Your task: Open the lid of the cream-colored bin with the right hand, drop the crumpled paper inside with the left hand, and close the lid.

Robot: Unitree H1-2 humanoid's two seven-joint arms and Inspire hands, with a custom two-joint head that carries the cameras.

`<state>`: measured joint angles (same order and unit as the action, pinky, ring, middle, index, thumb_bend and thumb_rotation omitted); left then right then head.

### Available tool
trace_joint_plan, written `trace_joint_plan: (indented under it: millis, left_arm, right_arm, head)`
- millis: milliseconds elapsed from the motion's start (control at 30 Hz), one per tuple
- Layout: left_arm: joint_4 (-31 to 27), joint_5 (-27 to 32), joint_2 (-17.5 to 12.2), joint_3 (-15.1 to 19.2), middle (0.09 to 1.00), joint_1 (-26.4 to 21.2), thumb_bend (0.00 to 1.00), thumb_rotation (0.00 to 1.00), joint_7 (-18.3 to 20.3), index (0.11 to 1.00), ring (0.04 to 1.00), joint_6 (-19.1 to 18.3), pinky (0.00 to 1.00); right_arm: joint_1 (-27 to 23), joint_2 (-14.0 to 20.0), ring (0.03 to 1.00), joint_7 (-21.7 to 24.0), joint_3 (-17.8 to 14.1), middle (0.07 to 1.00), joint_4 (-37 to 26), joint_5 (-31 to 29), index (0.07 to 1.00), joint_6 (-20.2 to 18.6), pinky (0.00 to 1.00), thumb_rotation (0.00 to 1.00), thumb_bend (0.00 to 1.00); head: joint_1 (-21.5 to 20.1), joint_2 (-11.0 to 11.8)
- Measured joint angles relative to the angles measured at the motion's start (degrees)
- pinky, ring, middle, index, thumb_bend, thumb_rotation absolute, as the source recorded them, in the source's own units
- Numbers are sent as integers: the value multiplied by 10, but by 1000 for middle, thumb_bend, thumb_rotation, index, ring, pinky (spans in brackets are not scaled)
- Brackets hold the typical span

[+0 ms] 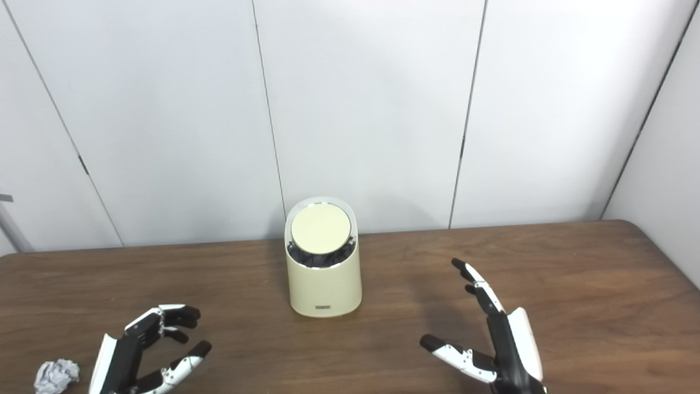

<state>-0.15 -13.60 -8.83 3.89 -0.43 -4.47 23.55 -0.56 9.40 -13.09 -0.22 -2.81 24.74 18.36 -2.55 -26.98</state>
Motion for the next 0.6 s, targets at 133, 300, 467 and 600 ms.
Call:
trace_joint_plan:
  millis: [133, 300, 467, 600]
  left_arm:
    - [0, 1, 0, 0, 638, 0, 733, 211, 0, 613, 612, 0, 504]
    - [0, 1, 0, 0, 640, 0, 734, 234, 0, 616, 613, 0, 504]
    - [0, 2, 0, -1, 640, 0, 734, 230, 0, 617, 613, 0, 502]
    - [0, 2, 0, -1, 639, 0, 730, 224, 0, 618, 612, 0, 502]
  right_arm:
    - [0, 0, 878, 0, 0, 896, 0, 1, 870, 0, 810, 663, 731]
    - [0, 0, 878, 0, 0, 897, 0, 3, 874, 0, 810, 664, 736]
    - [-1, 0, 880, 0, 0, 898, 0, 3, 875, -2, 811, 670, 741]
    - [-1, 0, 887, 0, 0, 898, 0, 4, 877, -2, 823, 667, 723]
  head:
    - [1, 0]
    - [1, 0]
    - [1, -1]
    - [4, 0]
